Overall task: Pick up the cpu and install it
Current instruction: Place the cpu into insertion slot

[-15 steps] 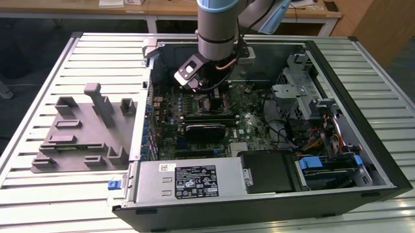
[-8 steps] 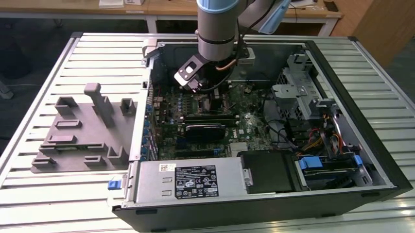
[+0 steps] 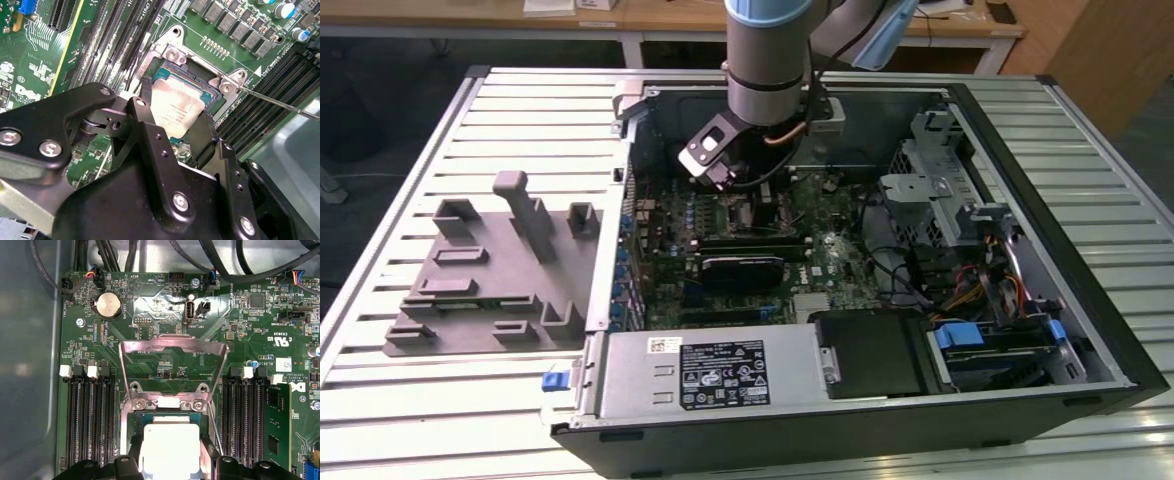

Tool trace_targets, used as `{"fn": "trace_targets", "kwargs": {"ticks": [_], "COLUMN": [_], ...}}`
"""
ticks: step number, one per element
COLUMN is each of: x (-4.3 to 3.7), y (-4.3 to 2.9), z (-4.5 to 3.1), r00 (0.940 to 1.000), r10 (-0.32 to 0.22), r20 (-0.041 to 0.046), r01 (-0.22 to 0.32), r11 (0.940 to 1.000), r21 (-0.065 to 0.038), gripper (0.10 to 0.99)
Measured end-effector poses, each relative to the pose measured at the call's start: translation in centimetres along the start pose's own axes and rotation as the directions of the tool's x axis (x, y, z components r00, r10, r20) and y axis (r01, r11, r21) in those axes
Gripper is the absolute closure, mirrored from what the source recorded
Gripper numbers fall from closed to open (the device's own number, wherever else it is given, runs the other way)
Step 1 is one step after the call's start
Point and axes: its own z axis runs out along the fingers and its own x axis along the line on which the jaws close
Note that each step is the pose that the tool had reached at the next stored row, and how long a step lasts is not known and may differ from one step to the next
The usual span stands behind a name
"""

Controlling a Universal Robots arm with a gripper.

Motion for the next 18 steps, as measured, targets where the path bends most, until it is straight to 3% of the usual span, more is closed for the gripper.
{"fn": "trace_targets", "kwargs": {"ticks": [8,13,18], "x": [-0.01,-0.01,-0.01], "y": [0.01,-0.14,-0.24], "z": [-0.28,-0.29,-0.21], "r00": [1.0000,0.9998,0.9998], "r10": [0.000,0.002,0.005], "r20": [-0.0002,-0.0174,-0.0207], "r01": [0.000,-0.002,-0.005], "r11": [1.0000,1.0000,1.0000], "r21": [0.000,0.000,0.000], "gripper": [0.553,0.553,0.553]}}
